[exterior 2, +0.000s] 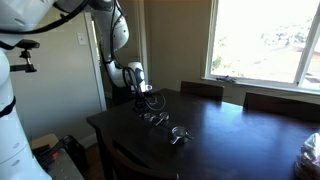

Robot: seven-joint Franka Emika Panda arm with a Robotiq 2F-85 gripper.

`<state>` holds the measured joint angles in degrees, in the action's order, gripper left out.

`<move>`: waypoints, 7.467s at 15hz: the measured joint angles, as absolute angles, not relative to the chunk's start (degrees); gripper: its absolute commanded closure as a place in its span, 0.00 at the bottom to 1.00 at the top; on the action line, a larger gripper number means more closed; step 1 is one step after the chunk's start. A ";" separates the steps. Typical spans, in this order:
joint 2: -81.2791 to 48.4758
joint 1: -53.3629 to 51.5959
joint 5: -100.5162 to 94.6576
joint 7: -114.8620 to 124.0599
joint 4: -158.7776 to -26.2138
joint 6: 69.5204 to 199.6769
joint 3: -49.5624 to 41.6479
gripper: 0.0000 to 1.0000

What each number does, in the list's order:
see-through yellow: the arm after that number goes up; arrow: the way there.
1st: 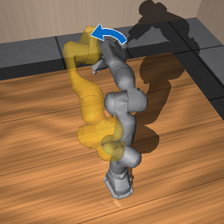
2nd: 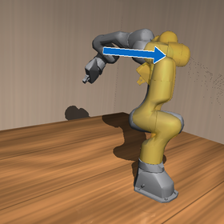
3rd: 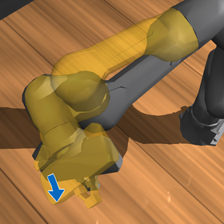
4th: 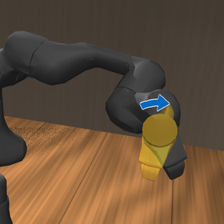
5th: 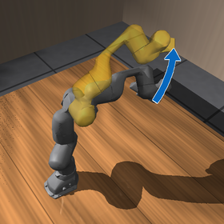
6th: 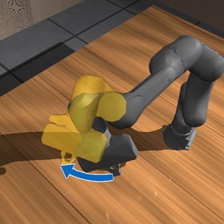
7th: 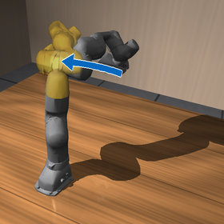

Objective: Stack the cups

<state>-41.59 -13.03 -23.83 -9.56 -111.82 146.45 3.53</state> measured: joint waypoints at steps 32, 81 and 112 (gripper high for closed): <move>-36.84 -10.27 -20.55 16.67 -115.43 148.98 -9.45 0.97; -43.38 -6.58 -17.39 15.00 -110.85 149.67 -11.94 0.46; -33.05 -2.39 -8.58 -5.71 -117.33 152.32 2.17 0.00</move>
